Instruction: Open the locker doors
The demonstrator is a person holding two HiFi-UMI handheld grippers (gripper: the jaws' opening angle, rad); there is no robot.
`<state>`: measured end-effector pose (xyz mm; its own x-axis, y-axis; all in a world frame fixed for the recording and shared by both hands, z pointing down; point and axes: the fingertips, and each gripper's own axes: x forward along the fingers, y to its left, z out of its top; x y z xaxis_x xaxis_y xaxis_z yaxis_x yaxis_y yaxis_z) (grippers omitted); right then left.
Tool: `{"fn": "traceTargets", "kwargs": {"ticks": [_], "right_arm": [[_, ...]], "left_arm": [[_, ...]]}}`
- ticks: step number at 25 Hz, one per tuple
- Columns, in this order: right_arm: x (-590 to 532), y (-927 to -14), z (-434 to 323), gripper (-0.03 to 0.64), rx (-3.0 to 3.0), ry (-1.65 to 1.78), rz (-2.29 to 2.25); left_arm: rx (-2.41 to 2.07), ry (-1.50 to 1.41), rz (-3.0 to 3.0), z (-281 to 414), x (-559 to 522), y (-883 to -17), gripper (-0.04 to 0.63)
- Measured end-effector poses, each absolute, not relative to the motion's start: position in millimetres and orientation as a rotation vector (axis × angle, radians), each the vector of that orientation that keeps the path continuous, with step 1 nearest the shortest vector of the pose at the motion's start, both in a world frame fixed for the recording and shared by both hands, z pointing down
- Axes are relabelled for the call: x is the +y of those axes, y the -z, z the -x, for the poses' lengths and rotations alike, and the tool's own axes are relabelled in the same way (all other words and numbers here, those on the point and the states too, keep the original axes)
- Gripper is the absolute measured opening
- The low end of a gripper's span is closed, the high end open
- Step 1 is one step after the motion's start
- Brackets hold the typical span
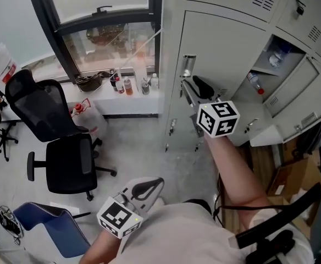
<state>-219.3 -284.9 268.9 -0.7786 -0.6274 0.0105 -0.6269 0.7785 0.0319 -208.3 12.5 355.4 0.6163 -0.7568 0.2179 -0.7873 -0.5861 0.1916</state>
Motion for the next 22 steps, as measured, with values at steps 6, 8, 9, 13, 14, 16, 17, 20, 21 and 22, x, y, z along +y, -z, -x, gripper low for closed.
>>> {"fn": "traceTargets", "kwargs": {"ticks": [6,8,9,13,14,16,17,20,21,22], "right_arm": [[-304.3,-265.5,241.3,0.124,-2.92,0.042,-1.096],[-310.1,-263.9,245.2,0.124,-2.911,0.045,-1.12],[-312.8,-262.9,246.7,0.126,-2.907,0.05,-1.131],[-320.6,-258.8,251.6,0.13,-2.883,0.084,-1.184],[-321.8,-258.2,253.3,0.13,-2.879,0.082,-1.196],[-324.5,-258.5,257.3,0.13,-2.868,0.08,-1.216],[-326.5,-259.4,258.7,0.13,-2.861,0.076,-1.225],[-332.8,-262.7,260.0,0.13,-2.841,0.064,-1.249],[-333.9,-263.9,260.8,0.129,-2.833,0.064,-1.251],[-334.7,-265.1,262.1,0.129,-2.825,0.065,-1.252]], "left_arm": [[-1.287,-0.146,-2.555,230.1,9.9,-358.3,0.009],[-1.291,-0.148,-2.55,235.5,9.0,-360.2,0.009],[-1.291,-0.145,-2.548,237.4,8.2,-360.4,0.009],[-1.282,-0.141,-2.551,243.9,6.2,-361.2,0.009],[-1.282,-0.143,-2.548,245.7,6.6,-361.0,0.009],[-1.286,-0.142,-2.546,249.0,7.0,-360.1,0.009],[-1.288,-0.14,-2.548,250.4,6.6,-359.6,0.009],[-1.298,-0.136,-2.542,255.1,5.2,-358.9,0.009],[-1.302,-0.134,-2.538,257.1,5.3,-359.1,0.009],[-1.304,-0.133,-2.534,259.1,5.6,-359.5,0.009]]}}
